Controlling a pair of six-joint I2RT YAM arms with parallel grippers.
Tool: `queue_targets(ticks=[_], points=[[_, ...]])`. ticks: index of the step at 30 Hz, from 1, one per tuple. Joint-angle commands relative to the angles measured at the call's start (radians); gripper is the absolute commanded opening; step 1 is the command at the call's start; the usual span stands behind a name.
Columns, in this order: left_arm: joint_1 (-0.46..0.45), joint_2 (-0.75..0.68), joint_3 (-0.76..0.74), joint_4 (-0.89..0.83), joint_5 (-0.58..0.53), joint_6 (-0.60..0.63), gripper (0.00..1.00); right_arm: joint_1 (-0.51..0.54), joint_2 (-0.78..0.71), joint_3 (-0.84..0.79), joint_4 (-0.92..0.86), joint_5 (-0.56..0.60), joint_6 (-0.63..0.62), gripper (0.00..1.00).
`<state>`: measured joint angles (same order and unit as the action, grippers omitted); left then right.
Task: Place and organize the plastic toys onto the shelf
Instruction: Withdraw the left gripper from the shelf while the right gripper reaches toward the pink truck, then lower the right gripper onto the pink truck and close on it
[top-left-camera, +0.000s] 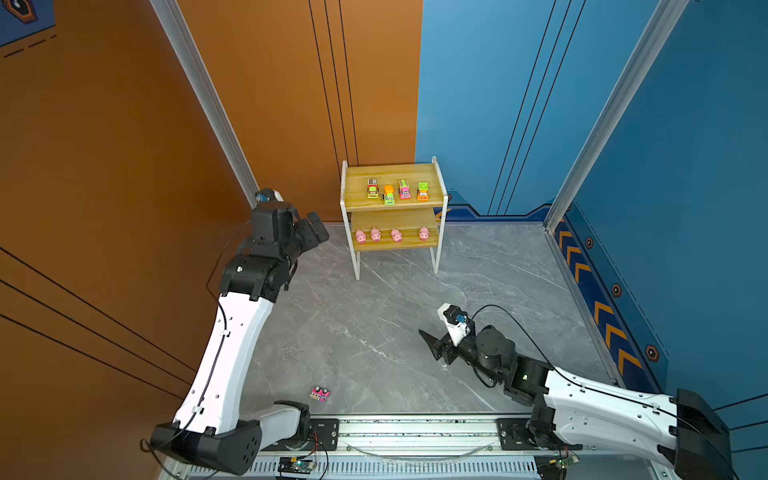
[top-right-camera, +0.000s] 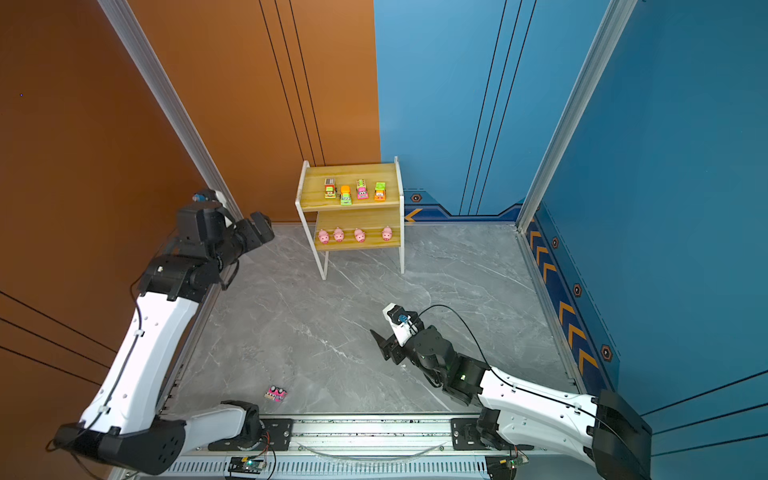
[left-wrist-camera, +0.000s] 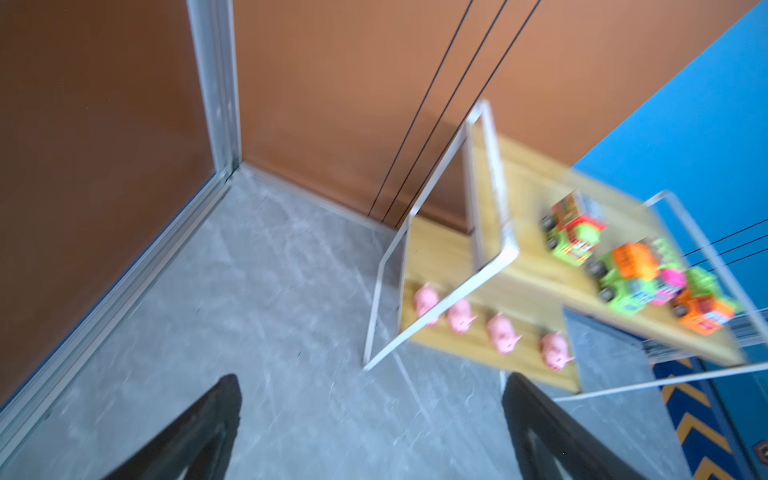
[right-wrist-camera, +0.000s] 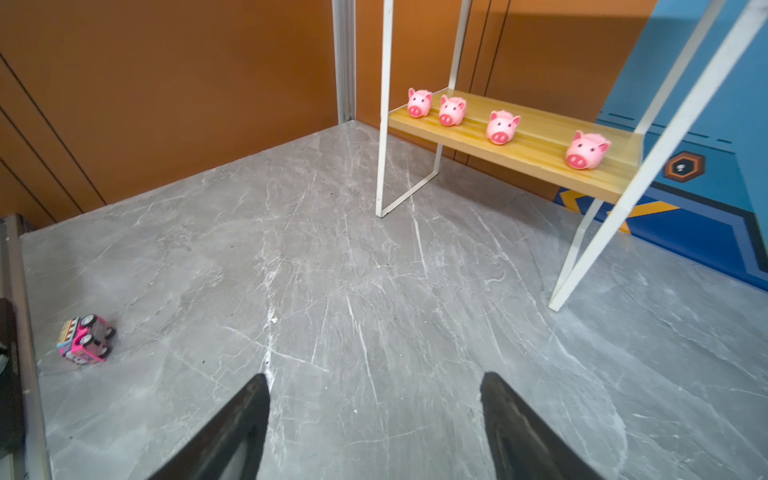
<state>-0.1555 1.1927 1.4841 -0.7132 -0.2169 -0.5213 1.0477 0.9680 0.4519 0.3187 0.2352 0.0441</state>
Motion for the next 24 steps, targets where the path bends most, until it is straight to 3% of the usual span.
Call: queue_targets(ticks=[1,5,12,16,24], points=[[0.029,-0.063,-0.221,-0.095,-0.015,-0.095,0.97,0.051,0.086,0.041,-0.015,-0.027,-0.02,0.81],[0.098,-0.114,-0.393,-0.12,0.07,-0.122,0.97,0.148,0.266,0.095,0.084,-0.045,-0.025,0.8],[0.193,-0.068,-0.54,-0.1,0.222,-0.107,1.0,0.299,0.687,0.254,0.337,-0.093,-0.016,0.79],[0.248,-0.018,-0.547,-0.101,0.313,-0.064,0.99,0.314,0.857,0.384,0.339,-0.155,-0.037,0.78],[0.295,0.016,-0.555,-0.086,0.372,0.02,0.99,0.295,0.995,0.51,0.322,-0.284,-0.03,0.77]])
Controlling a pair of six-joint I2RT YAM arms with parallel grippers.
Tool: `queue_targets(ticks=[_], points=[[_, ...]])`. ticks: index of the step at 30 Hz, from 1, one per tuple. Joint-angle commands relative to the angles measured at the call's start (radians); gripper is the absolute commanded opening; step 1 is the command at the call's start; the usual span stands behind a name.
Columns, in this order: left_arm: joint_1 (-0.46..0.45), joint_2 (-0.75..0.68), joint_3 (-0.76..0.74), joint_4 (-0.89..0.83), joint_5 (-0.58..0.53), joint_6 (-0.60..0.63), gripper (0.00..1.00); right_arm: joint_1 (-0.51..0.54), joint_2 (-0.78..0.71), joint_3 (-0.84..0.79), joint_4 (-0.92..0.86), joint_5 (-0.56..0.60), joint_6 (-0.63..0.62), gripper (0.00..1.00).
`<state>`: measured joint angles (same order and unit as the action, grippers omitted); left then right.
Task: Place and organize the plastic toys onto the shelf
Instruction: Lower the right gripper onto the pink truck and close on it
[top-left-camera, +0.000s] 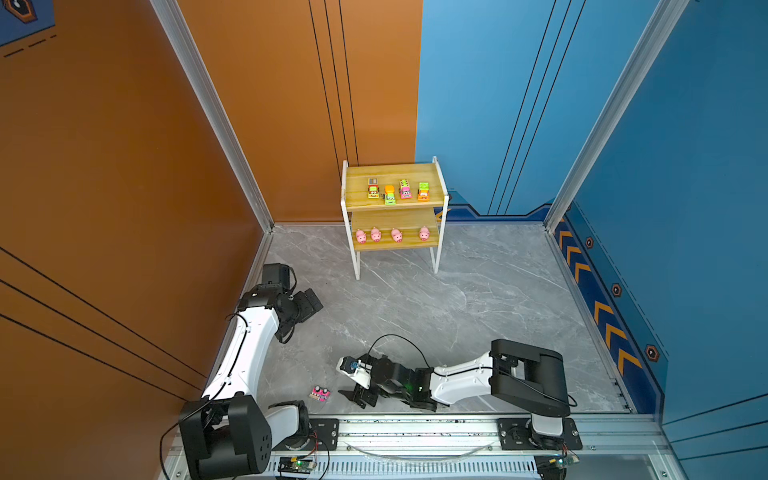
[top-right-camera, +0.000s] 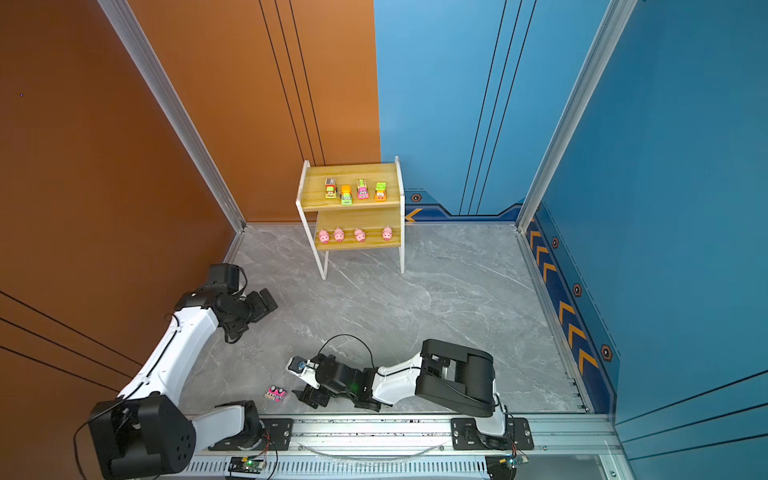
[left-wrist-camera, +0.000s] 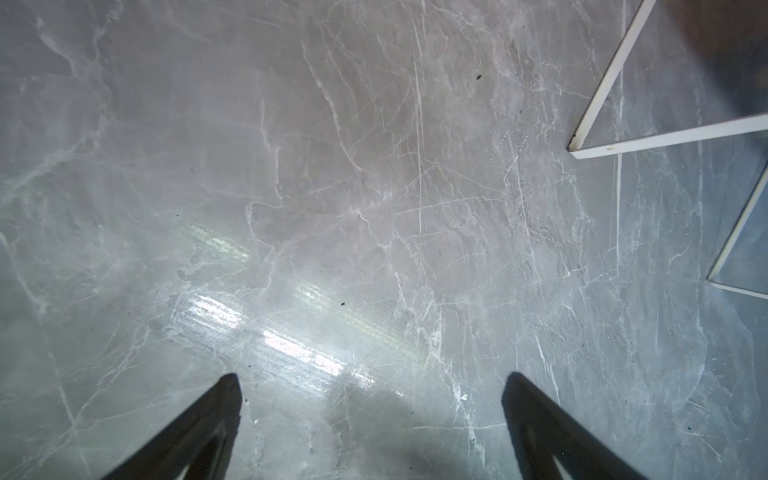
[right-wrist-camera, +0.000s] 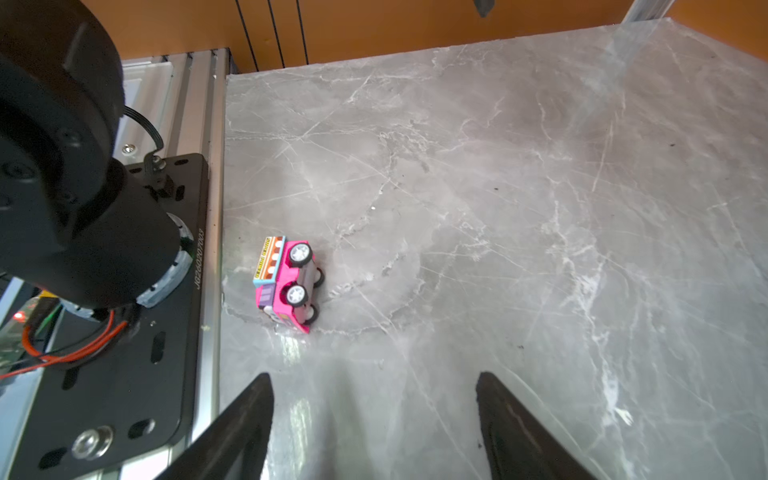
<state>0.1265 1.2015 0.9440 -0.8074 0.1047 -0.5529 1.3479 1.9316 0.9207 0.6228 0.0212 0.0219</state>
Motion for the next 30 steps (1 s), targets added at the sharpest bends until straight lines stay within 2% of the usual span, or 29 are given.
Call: queue_targets(ticks=[1,9,25,28,30], points=[[0.017,0.014,-0.016,0.009,0.055,0.063,0.99,-0.005,0.043,0.053,0.011,-0.085,-0.011,0.77],[0.029,0.01,-0.06,0.054,0.064,0.075,0.99,0.004,0.108,0.136,-0.036,-0.154,-0.037,0.76],[0.041,0.0,-0.082,0.089,0.094,0.082,1.0,0.034,0.258,0.314,-0.177,-0.167,-0.07,0.72],[0.05,-0.002,-0.083,0.091,0.1,0.082,1.0,0.032,0.279,0.335,-0.188,-0.157,-0.067,0.67],[0.054,-0.003,-0.084,0.093,0.106,0.08,1.0,0.03,0.288,0.342,-0.187,-0.151,-0.061,0.59]])
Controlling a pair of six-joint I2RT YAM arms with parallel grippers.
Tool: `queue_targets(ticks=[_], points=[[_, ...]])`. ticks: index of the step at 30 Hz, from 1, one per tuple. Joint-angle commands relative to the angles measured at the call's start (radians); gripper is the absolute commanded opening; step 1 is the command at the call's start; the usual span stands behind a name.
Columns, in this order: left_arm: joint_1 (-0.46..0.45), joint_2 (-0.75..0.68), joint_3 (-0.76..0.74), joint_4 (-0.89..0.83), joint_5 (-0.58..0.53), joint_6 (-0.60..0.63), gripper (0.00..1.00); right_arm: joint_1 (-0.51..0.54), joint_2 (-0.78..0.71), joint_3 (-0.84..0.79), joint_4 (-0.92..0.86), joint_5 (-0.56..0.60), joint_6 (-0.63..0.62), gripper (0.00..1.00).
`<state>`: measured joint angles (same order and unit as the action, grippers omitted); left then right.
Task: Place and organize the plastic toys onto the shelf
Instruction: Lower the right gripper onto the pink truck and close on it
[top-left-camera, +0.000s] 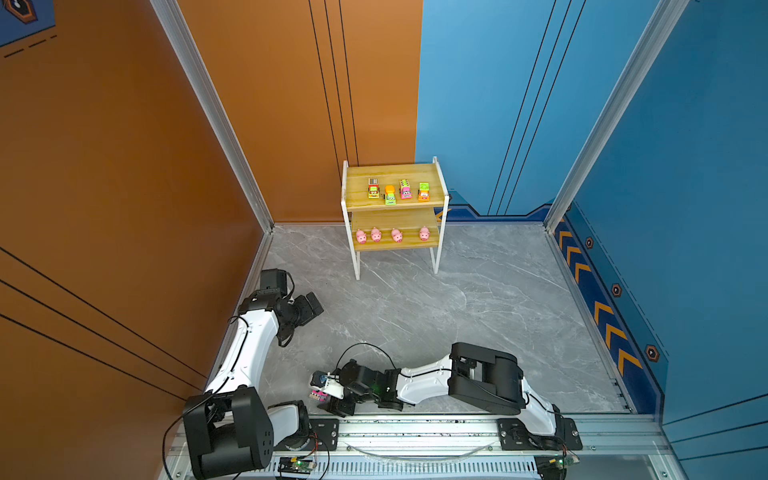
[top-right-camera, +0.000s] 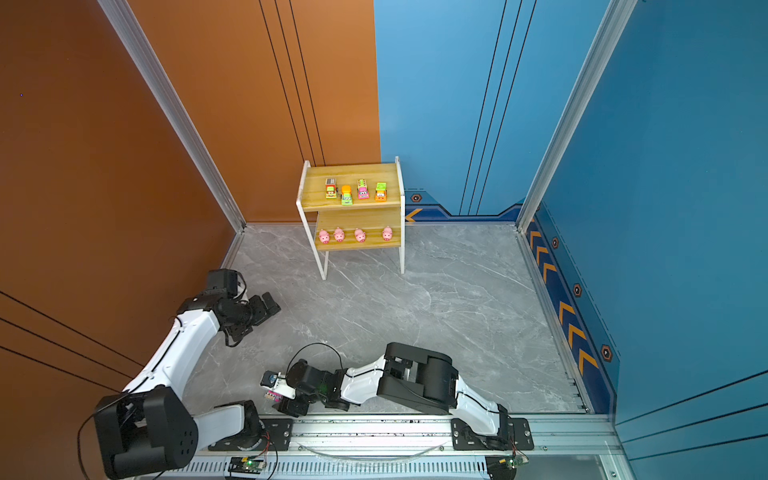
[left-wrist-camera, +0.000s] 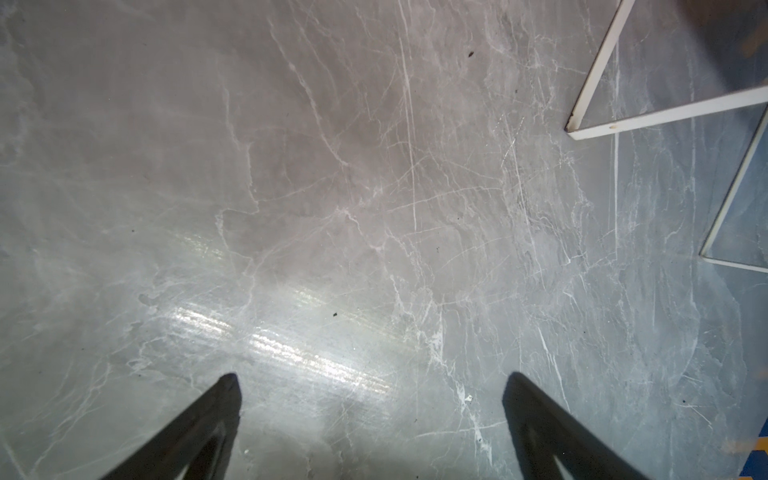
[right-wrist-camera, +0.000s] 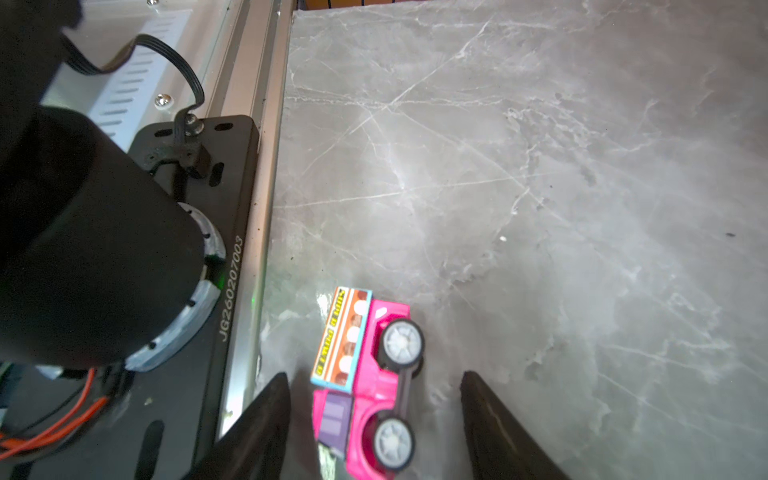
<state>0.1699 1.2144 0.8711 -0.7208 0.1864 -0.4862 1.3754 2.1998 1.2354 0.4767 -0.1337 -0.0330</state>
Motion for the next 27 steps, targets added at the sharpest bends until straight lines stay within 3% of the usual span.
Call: queue_targets(ticks=[1,8,17,20,27], points=[[0.012,-0.018,-0.011,0.008,0.024,0.012,1.0,0.001,0.021,0.028,-0.04,0.007,-0.002,0.55],[0.015,-0.029,-0.012,0.011,0.028,0.013,1.0,-0.019,-0.015,-0.032,0.018,0.041,0.031,0.37],[0.001,-0.049,-0.017,0.014,0.025,0.014,1.0,-0.079,-0.151,-0.172,0.147,0.052,0.134,0.33],[-0.002,-0.049,-0.017,0.014,0.025,0.014,1.0,-0.08,-0.166,-0.184,0.146,0.058,0.133,0.41],[-0.003,-0.05,-0.018,0.015,0.031,0.015,1.0,-0.042,-0.151,-0.174,0.12,0.094,0.046,0.73]])
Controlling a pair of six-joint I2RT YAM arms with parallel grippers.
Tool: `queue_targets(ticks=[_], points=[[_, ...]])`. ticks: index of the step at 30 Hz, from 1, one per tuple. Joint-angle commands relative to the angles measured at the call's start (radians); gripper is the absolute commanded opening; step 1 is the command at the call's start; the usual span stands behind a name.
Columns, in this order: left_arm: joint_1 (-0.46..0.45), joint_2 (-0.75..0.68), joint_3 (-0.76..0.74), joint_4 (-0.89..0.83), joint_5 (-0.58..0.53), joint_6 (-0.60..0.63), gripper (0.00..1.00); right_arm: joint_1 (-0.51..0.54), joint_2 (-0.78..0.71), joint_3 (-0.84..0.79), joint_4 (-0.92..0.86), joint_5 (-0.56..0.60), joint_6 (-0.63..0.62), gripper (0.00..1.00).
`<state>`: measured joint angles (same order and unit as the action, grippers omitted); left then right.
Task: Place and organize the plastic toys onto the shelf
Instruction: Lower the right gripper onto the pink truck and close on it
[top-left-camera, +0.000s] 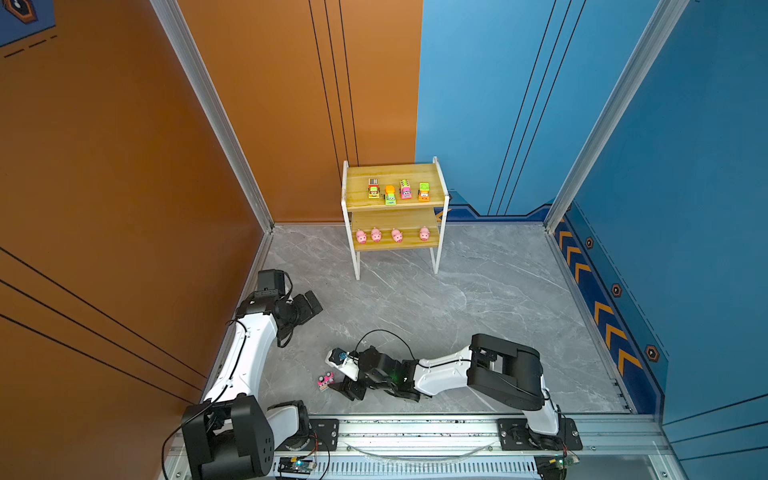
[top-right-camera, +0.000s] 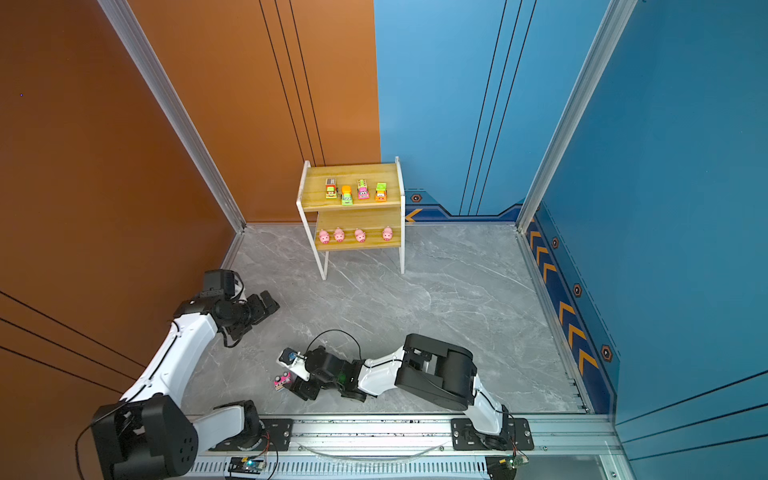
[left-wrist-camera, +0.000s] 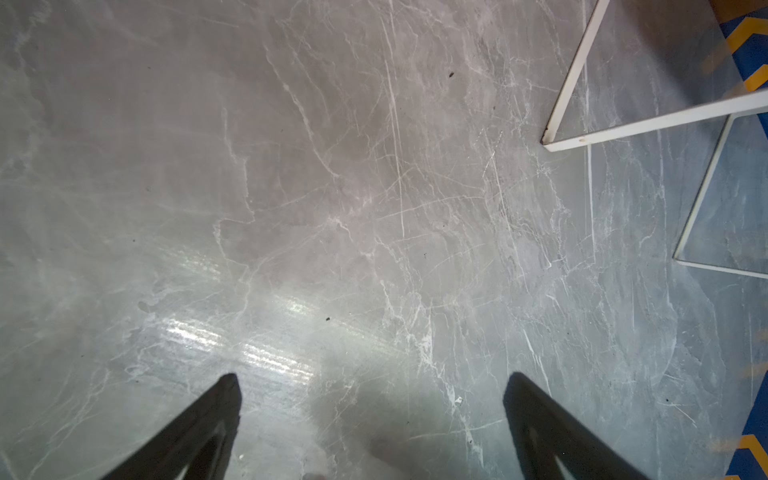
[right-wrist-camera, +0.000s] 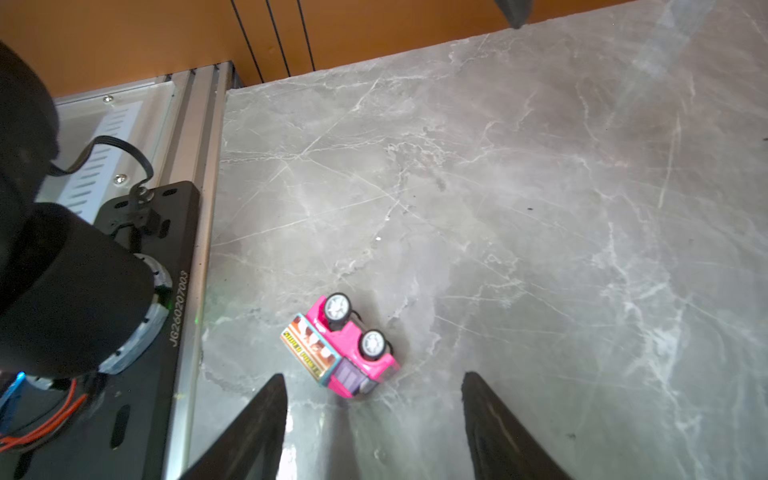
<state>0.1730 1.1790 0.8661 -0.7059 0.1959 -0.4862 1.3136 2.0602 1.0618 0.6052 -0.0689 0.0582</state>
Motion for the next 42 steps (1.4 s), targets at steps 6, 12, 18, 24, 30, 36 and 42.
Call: queue_targets(ticks=[6,12,18,24,30,36,42], points=[[-0.008,-0.017,-0.013,0.002,0.025,0.017,1.0,0.033,0.052,0.056,-0.087,0.091,-0.211,0.8],[-0.008,-0.018,-0.013,0.003,0.027,0.018,1.0,0.009,0.101,0.111,-0.118,0.069,-0.267,0.8],[-0.006,-0.013,-0.01,0.008,0.035,0.019,1.0,-0.003,0.144,0.156,-0.136,0.056,-0.284,0.79],[-0.006,-0.013,-0.01,0.01,0.038,0.02,1.0,-0.007,0.177,0.194,-0.141,0.035,-0.271,0.72],[-0.002,-0.012,-0.009,0.013,0.041,0.02,1.0,-0.005,0.198,0.222,-0.144,0.01,-0.252,0.59],[0.001,-0.01,-0.009,0.014,0.044,0.021,1.0,-0.004,0.202,0.236,-0.137,-0.002,-0.229,0.44],[0.003,-0.01,-0.009,0.016,0.049,0.021,1.0,-0.012,0.143,0.179,-0.089,0.009,-0.161,0.36]])
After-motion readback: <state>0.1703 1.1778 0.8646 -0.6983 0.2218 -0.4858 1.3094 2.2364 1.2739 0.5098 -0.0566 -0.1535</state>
